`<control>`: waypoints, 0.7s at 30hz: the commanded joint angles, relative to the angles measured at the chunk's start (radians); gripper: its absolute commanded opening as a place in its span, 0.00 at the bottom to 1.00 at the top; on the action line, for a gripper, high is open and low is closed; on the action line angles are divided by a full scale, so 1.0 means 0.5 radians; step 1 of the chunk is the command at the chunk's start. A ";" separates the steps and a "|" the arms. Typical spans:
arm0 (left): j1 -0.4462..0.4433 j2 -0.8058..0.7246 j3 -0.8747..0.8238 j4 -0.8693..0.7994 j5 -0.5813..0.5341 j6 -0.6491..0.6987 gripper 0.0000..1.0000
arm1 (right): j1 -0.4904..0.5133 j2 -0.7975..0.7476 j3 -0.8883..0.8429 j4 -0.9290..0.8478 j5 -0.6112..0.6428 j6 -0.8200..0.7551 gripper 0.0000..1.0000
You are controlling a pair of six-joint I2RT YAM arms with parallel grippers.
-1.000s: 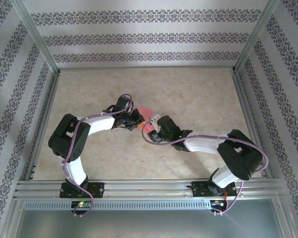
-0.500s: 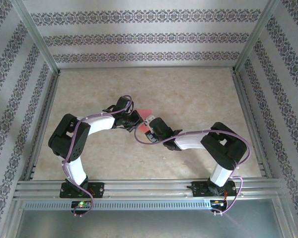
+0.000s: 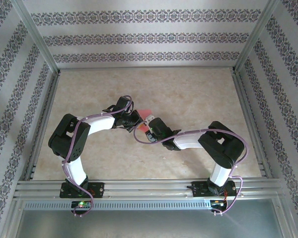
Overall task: Fold a paper plane with a square sheet of paper (pick it up from the middle)
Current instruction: Fourth fold the wing at the center of the table.
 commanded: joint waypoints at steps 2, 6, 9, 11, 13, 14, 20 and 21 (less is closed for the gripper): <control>-0.020 -0.027 0.044 -0.081 0.004 -0.059 0.05 | -0.021 0.041 0.026 0.034 0.034 0.056 0.27; -0.022 -0.027 0.047 -0.079 0.003 -0.062 0.05 | -0.025 0.044 0.024 0.027 0.032 0.064 0.24; -0.021 -0.032 0.052 -0.084 0.001 -0.060 0.07 | -0.028 0.041 0.020 0.027 0.018 0.073 0.20; -0.012 -0.043 0.057 -0.101 -0.009 -0.043 0.11 | -0.034 0.035 0.017 0.024 -0.009 0.085 0.17; 0.007 -0.056 0.064 -0.122 -0.022 -0.027 0.17 | -0.044 0.029 0.011 0.026 -0.045 0.105 0.16; 0.024 -0.066 0.065 -0.134 -0.032 -0.016 0.20 | -0.050 0.026 0.008 0.026 -0.070 0.120 0.15; 0.141 -0.191 0.057 -0.231 -0.116 0.081 0.35 | -0.118 0.017 -0.011 0.044 -0.307 0.274 0.13; 0.151 -0.217 0.057 -0.253 -0.135 0.100 0.37 | -0.133 0.017 -0.014 0.051 -0.348 0.302 0.13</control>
